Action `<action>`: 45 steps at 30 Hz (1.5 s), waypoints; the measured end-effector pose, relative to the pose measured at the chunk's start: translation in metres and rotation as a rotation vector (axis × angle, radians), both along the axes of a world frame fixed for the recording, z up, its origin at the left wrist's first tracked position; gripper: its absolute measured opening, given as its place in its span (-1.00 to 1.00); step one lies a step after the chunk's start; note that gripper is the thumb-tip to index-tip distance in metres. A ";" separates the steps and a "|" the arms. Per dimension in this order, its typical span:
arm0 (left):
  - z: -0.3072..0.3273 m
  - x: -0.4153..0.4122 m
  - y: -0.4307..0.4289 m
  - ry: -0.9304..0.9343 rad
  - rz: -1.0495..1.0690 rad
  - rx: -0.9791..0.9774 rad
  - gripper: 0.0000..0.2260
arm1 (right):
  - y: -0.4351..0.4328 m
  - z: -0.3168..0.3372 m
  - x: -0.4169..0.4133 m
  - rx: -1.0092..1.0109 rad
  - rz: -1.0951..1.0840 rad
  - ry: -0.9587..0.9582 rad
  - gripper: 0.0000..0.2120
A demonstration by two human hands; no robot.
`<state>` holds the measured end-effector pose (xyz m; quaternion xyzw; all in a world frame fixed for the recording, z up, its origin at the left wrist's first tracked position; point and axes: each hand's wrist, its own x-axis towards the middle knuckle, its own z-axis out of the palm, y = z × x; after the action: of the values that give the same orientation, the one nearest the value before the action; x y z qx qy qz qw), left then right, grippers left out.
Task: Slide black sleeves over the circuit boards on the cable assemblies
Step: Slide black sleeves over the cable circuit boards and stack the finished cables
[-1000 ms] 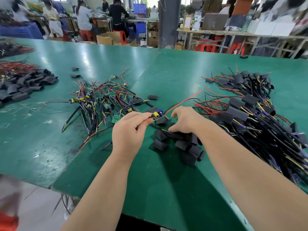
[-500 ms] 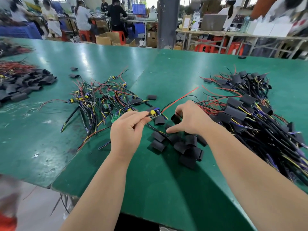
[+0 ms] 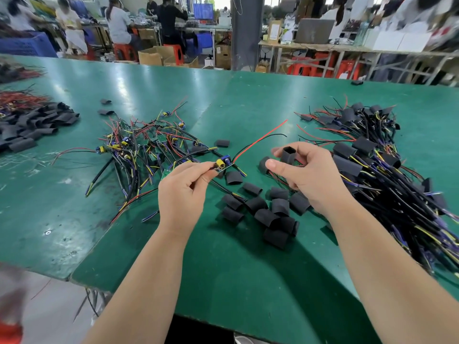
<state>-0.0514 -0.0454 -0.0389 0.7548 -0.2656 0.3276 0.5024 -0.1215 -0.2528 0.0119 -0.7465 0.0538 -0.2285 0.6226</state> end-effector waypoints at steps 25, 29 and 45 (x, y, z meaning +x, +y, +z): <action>0.003 -0.008 -0.006 0.000 -0.168 -0.085 -0.78 | -0.016 -0.010 -0.012 1.156 -0.039 -0.102 -0.75; 0.003 -0.010 -0.008 0.004 -0.186 -0.056 -0.78 | -0.011 -0.003 -0.007 1.318 0.042 -0.162 -0.69; 0.004 -0.014 -0.008 -0.080 -0.177 0.139 -0.87 | -0.016 0.008 -0.015 1.333 0.068 -0.177 -0.56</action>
<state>-0.0650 -0.0532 -0.0345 0.7478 -0.3732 0.2926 0.4646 -0.1362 -0.2689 0.0199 -0.1822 0.1087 -0.1871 0.9592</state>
